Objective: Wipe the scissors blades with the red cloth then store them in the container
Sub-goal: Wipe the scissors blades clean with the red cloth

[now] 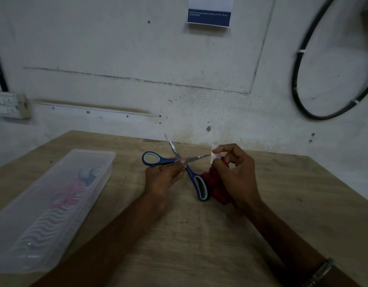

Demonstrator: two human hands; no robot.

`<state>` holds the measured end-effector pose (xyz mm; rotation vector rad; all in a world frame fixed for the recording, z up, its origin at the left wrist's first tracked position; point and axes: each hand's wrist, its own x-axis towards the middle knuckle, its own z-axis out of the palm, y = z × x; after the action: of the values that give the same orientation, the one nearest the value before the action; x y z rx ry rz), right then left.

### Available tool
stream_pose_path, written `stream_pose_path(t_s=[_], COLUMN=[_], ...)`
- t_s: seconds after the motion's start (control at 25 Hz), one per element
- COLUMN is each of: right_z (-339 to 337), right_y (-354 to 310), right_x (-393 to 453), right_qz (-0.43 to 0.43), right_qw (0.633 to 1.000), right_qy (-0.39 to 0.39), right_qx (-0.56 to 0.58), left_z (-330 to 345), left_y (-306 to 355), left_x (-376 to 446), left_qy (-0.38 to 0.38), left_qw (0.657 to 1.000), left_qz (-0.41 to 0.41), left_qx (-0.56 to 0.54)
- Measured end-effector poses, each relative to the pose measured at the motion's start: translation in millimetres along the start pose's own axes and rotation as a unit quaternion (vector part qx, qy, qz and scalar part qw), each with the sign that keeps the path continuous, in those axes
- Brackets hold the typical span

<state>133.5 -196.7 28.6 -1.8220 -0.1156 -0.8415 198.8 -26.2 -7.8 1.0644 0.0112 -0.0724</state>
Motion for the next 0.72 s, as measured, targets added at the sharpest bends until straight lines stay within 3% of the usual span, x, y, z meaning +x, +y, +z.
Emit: stream_pose_path(t_s=[0.12,0.24,0.44,0.56,0.72], right_z=[-4.3,-4.4,-4.3,2.4,11.4], right_y=[-5.8,-3.5,-2.3,1.3,2.4], right_x=[2.2,0.8,0.5,-5.4,-13.1], right_qz=[0.095,0.176,0.202,0.174,0.012], right_qw=[0.984,0.96,0.928,0.94,0.985], right_qy=[-0.033,-0.059,-0.135,-0.188,-0.17], right_qx=[0.144,0.211,0.281,0.224,-0.024], left_z=[0.0,-1.2,-2.0,-1.2,-2.6], left_y=[0.5,1.9,2.8,1.9,0.7], left_x=[0.3,1.3,2.3,2.2,2.7], left_qy=[-0.001,0.017,0.025,0.036,0.036], left_qw=[1.0,1.0,1.0,0.999,0.999], left_qz=[0.0,-0.004,0.008,0.022,0.034], left_qx=[0.001,-0.003,-0.01,-0.002,-0.004])
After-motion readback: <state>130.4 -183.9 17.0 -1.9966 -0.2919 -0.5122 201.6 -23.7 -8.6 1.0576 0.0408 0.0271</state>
